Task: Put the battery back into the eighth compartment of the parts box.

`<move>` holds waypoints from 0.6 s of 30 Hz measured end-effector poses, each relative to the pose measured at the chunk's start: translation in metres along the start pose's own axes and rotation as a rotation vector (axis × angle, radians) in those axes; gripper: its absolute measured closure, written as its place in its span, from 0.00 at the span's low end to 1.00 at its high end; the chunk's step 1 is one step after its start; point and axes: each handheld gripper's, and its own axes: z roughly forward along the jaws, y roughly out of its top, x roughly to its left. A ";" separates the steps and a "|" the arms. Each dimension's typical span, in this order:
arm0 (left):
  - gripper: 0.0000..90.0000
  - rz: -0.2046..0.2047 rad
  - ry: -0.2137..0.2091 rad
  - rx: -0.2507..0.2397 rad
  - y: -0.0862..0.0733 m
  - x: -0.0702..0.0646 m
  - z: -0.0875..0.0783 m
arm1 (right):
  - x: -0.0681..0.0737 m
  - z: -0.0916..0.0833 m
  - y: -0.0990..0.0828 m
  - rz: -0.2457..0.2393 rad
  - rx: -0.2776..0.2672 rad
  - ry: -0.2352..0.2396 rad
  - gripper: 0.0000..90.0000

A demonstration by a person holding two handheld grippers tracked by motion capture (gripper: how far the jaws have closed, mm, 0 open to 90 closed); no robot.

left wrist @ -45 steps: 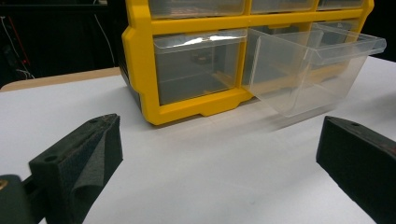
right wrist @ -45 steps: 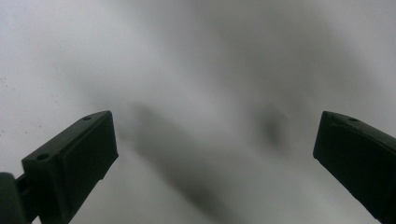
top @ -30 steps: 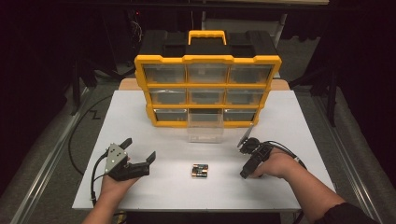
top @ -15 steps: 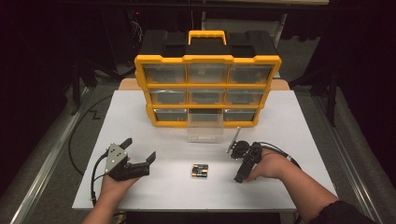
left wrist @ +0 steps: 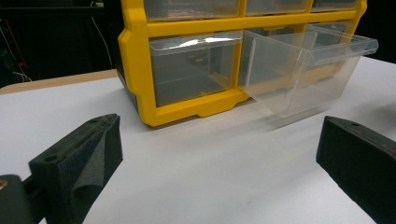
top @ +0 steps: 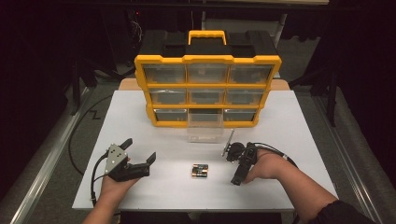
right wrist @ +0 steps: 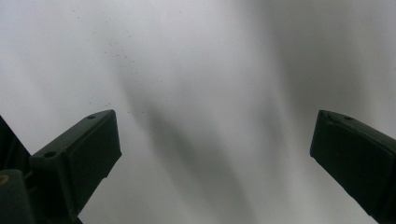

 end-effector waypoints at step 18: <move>0.02 0.003 -0.005 0.004 0.000 0.000 0.000 | 0.018 -0.001 0.020 -0.138 -0.021 0.003 0.06</move>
